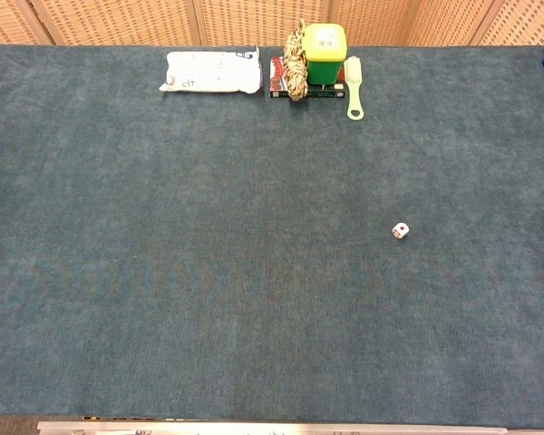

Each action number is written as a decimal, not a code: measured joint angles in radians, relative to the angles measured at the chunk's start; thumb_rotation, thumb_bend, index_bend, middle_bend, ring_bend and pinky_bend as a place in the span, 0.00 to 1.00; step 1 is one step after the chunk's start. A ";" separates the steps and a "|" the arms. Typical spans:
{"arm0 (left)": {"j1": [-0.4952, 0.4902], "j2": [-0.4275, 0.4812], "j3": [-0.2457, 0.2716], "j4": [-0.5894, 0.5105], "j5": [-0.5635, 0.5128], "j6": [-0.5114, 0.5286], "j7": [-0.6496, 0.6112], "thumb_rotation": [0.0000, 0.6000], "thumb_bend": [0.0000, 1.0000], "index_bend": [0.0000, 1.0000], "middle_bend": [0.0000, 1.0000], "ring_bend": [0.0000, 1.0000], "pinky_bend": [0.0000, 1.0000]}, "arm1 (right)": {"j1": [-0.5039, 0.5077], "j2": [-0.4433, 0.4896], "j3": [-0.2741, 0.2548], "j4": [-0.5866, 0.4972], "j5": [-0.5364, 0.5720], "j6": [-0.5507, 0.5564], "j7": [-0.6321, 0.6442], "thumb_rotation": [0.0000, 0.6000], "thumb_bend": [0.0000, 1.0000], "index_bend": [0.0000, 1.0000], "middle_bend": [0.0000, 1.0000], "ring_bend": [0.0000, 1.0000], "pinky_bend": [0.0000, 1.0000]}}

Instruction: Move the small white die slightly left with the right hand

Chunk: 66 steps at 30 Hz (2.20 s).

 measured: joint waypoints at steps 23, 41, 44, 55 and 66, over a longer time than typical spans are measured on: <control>0.033 -0.006 -0.012 0.022 -0.003 0.064 0.004 1.00 0.01 0.54 0.29 0.12 0.13 | 0.299 0.114 0.003 -0.144 0.182 -0.445 -0.305 1.00 1.00 0.39 0.82 0.89 0.99; 0.049 0.013 -0.011 -0.001 -0.003 0.081 0.018 1.00 0.01 0.54 0.29 0.12 0.13 | 0.632 0.076 -0.111 -0.150 0.593 -0.637 -0.507 1.00 1.00 0.32 0.88 0.95 1.00; 0.054 0.018 -0.008 -0.003 0.001 0.085 0.019 1.00 0.01 0.54 0.29 0.12 0.13 | 0.683 0.053 -0.136 -0.144 0.642 -0.644 -0.517 1.00 1.00 0.32 0.88 0.95 1.00; 0.068 0.031 0.001 0.030 0.022 0.103 -0.006 1.00 0.01 0.54 0.29 0.12 0.13 | 0.781 -0.015 -0.202 -0.107 0.708 -0.628 -0.506 1.00 1.00 0.32 0.88 0.95 1.00; 0.078 0.037 0.011 0.096 0.034 0.105 -0.064 1.00 0.01 0.54 0.29 0.12 0.13 | 0.851 -0.057 -0.240 -0.118 0.753 -0.581 -0.503 1.00 1.00 0.32 0.88 0.95 1.00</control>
